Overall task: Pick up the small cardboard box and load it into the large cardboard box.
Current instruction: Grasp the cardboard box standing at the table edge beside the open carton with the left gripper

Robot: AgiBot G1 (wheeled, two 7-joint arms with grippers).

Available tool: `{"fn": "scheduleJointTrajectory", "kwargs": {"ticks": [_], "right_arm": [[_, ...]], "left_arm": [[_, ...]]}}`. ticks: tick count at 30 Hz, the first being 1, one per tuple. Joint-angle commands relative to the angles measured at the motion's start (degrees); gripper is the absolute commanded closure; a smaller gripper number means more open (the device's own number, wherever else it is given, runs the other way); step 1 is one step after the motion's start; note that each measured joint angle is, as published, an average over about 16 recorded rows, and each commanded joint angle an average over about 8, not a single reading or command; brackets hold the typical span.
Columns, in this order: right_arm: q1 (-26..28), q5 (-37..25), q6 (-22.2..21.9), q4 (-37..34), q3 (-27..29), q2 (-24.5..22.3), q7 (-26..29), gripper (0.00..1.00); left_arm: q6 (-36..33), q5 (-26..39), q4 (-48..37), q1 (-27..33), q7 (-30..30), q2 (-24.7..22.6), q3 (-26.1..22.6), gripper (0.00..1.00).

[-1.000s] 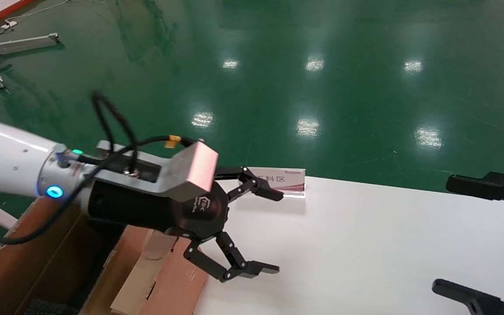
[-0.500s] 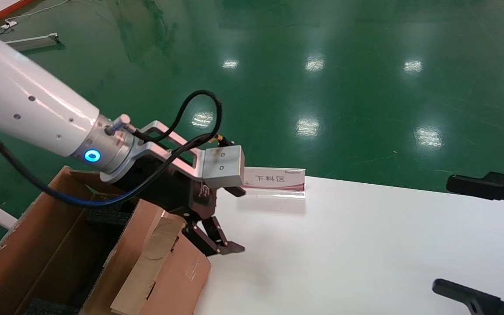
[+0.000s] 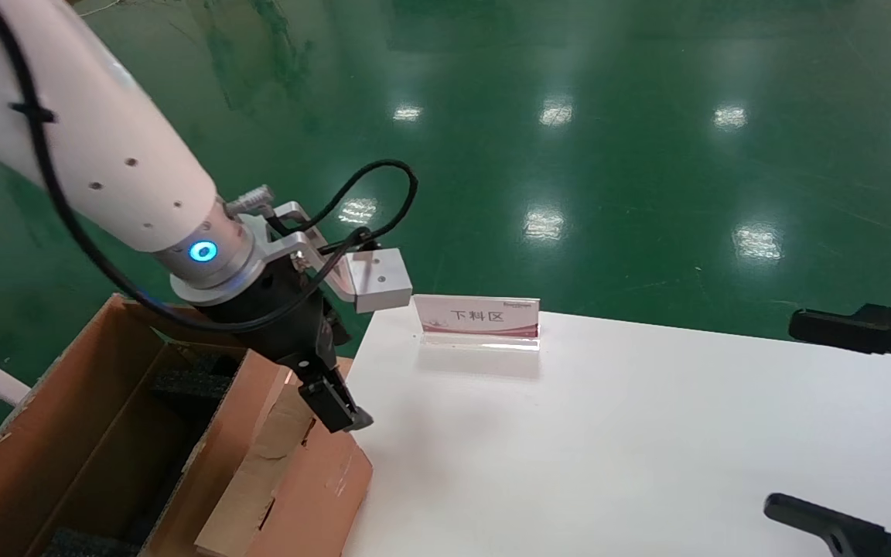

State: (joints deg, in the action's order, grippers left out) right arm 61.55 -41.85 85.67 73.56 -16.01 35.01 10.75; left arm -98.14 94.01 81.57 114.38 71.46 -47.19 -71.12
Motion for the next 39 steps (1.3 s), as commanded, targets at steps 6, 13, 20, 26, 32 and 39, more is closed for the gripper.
{"fn": "scheduleJointTrajectory", "kwargs": {"ticks": [6, 13, 20, 26, 32, 39], "right_arm": [[0.00, 0.00, 0.00, 0.00, 0.00, 0.00, 0.00, 0.00], [0.00, 0.00, 0.00, 0.00, 0.00, 0.00, 0.00, 0.00], [0.00, 0.00, 0.00, 0.00, 0.00, 0.00, 0.00, 0.00], [0.00, 0.00, 0.00, 0.00, 0.00, 0.00, 0.00, 0.00], [0.00, 0.00, 0.00, 0.00, 0.00, 0.00, 0.00, 0.00], [0.00, 0.00, 0.00, 0.00, 0.00, 0.00, 0.00, 0.00]], "left_arm": [[-1.05, -0.31, 0.36, 5.13, 11.22, -3.72, -9.88, 0.00], [-1.37, -3.51, 0.01, 8.90, 19.10, -5.90, -17.24, 0.00], [-1.48, -5.46, -1.23, 10.11, 23.28, -5.86, -21.11, 0.00], [-1.52, -6.60, -2.22, 10.44, 25.99, -5.67, -23.49, 0.00], [-1.49, -7.46, -3.20, 10.02, 27.59, -4.95, -24.80, 0.00], [-1.22, -8.43, -4.17, 8.97, 28.65, -3.70, -25.67, 0.00]]}}
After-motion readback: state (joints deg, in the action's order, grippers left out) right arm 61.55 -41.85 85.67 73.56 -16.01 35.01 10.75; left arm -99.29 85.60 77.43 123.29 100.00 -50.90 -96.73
